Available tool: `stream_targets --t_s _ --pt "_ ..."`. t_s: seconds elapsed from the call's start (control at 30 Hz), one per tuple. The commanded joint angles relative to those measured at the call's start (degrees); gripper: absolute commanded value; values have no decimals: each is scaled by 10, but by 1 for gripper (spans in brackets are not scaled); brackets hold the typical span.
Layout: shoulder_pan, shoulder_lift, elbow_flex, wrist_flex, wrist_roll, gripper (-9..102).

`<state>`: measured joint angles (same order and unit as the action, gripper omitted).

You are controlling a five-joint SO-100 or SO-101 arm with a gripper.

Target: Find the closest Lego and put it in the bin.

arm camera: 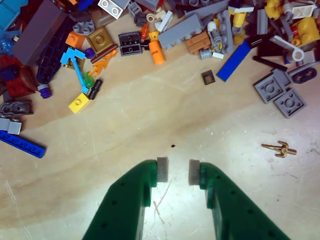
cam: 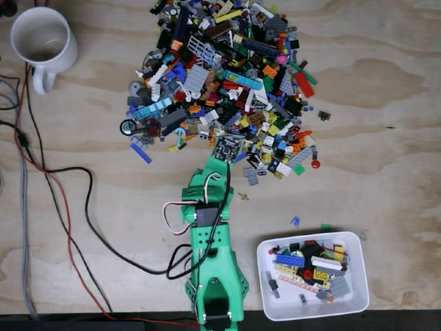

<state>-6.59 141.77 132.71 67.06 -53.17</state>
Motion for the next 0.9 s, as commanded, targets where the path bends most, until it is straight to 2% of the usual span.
stream_targets --t_s 0.0,0.47,0.63,0.77,0.87 --pt "7 -8 0 -1 28 6" --pt "11 -42 -1 -22 15 7" --pt "12 -161 4 -143 -75 11" --pt "-47 -223 6 -222 -147 12" --pt "-120 -237 7 -249 -167 12"
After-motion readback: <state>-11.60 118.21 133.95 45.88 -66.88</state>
